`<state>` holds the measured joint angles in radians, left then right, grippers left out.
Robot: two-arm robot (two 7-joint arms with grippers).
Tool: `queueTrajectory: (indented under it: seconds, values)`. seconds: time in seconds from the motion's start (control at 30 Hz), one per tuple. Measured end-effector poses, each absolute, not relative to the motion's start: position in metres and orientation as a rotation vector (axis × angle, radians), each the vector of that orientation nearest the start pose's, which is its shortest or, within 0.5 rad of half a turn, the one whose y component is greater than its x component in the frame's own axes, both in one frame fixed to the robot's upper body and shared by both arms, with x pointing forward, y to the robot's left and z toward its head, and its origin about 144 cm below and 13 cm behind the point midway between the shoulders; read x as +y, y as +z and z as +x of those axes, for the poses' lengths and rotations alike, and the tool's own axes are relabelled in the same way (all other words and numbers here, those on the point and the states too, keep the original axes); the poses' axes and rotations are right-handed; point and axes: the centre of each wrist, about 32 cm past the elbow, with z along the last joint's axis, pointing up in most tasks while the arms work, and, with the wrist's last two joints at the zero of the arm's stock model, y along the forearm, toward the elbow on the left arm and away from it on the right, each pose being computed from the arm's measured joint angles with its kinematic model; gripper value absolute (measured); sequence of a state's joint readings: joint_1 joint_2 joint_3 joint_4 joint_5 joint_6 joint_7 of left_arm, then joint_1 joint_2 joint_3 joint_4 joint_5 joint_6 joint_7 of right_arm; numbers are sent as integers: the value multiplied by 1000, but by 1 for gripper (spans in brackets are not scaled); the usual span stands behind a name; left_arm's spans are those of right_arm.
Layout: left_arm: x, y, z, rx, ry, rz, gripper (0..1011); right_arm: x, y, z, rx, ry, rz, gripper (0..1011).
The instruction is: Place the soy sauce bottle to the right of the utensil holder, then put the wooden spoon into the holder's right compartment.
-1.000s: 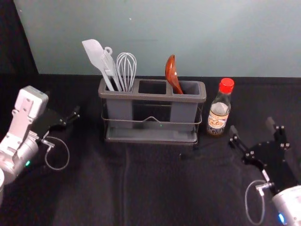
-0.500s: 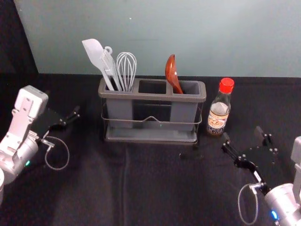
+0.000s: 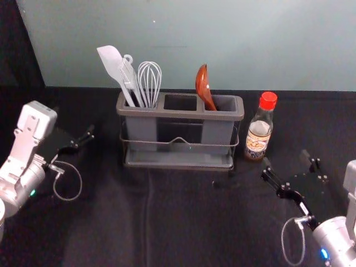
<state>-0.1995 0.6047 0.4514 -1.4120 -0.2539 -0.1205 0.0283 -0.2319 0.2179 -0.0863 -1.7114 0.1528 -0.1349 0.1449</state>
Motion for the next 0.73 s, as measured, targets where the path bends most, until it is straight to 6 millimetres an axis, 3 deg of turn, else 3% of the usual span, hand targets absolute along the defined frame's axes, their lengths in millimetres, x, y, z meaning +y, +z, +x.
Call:
queueTrajectory:
  seconds: [0.73]
  values:
    - [310,1140,489,-285,1248,304,1005,-254,1120,388,-51,-1309,-8,1003]
